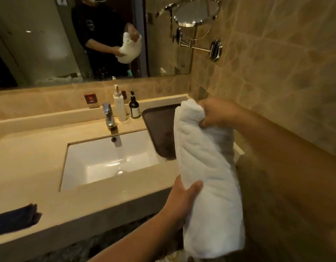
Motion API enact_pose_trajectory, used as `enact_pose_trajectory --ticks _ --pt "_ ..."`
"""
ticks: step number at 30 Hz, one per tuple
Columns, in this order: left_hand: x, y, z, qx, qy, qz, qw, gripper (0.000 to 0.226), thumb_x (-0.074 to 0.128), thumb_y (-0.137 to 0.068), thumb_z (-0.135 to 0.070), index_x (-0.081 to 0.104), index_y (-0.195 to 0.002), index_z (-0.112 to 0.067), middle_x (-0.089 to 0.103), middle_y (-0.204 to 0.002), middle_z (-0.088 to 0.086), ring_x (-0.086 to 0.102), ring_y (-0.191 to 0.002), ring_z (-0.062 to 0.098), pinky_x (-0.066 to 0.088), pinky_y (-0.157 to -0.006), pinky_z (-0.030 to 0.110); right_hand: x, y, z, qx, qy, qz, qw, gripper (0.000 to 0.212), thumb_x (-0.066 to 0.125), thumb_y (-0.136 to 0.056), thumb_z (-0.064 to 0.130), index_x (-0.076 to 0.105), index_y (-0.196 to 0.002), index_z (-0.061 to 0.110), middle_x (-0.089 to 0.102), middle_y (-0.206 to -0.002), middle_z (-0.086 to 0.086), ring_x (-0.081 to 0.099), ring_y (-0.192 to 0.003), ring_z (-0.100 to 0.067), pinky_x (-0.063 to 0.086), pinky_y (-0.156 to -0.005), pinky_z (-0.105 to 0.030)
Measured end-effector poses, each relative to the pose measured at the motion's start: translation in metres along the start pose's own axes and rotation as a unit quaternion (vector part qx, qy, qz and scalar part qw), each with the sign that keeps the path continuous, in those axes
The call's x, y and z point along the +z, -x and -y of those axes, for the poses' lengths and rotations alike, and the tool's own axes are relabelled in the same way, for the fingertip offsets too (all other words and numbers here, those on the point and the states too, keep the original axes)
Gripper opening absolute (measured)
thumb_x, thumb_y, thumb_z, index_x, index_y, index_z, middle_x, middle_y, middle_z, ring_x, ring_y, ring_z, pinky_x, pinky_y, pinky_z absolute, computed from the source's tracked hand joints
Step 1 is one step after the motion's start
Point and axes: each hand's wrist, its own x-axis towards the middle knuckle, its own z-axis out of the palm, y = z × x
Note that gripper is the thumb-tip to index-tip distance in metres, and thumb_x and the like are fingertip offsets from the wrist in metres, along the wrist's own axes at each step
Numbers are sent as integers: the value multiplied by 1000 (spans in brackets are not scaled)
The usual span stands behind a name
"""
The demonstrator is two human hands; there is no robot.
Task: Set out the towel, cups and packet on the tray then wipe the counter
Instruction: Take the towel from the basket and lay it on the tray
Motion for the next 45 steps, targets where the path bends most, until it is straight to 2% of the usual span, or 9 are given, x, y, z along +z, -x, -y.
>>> enact_pose_trajectory --ticks 6,11,18,23,27,33,37,42,45 --pt "-17 -153 1 -18 32 -79 996 55 72 -83 -51 51 -131 -34 66 -125 -5 62 -115 19 48 -100 51 18 -164 -60 -34 23 35 999 38 77 -70 35 65 -104 24 66 -95 -2 60 -83 -25 52 -78 -35" --pt "-24 -263 -9 -59 97 -109 987 38 64 -93 -35 53 -128 -31 68 -123 -3 64 -113 20 49 -99 49 47 -291 -99 -44 28 79 995 41 80 -71 39 65 -106 24 67 -98 -1 62 -84 -23 55 -85 -42" --pt "-36 -366 12 -125 151 -158 968 37 58 -97 -26 54 -133 -18 66 -126 9 62 -114 31 47 -99 56 108 -406 -135 -95 102 137 981 41 78 -65 40 63 -100 27 64 -88 3 58 -75 -17 49 -65 -31" --pt "-50 -399 52 -184 75 -209 957 39 58 -96 -32 52 -133 -19 65 -125 5 63 -110 23 51 -97 48 174 -432 -160 -92 76 175 977 46 73 -72 38 59 -114 24 64 -105 0 60 -91 -22 48 -73 -34" --pt "-58 -410 74 -227 25 -234 945 48 59 -94 -39 45 -136 -19 62 -123 2 62 -108 21 52 -95 46 220 -435 -178 -55 58 172 982 44 70 -76 34 52 -115 23 63 -102 1 52 -79 -17 43 -68 -33" --pt "-61 -413 79 -259 55 -195 944 46 59 -93 -42 49 -133 -22 65 -122 1 64 -107 20 54 -91 42 237 -462 -174 -51 71 222 971 57 82 -69 30 56 -119 25 55 -92 5 54 -81 -17 48 -73 -33" --pt "-54 -409 84 -278 54 -179 942 45 57 -95 -40 49 -135 -20 65 -124 1 62 -111 20 51 -97 45 257 -461 -188 -12 57 242 969 65 83 -69 31 54 -127 25 63 -112 0 59 -92 -20 53 -84 -35" --pt "-53 -406 88 -270 -61 -202 939 50 55 -95 -43 44 -137 -17 60 -128 -1 57 -109 12 47 -94 30 262 -455 -201 -29 47 175 983 64 82 -70 33 49 -124 29 66 -115 0 59 -88 -17 51 -77 -32" --pt "-43 -404 80 -243 -232 -235 912 56 51 -96 -41 31 -143 -17 41 -143 6 51 -116 18 41 -97 29 267 -441 -205 -27 75 65 995 81 81 -71 38 39 -140 30 57 -134 -2 55 -119 -26 44 -101 -44"
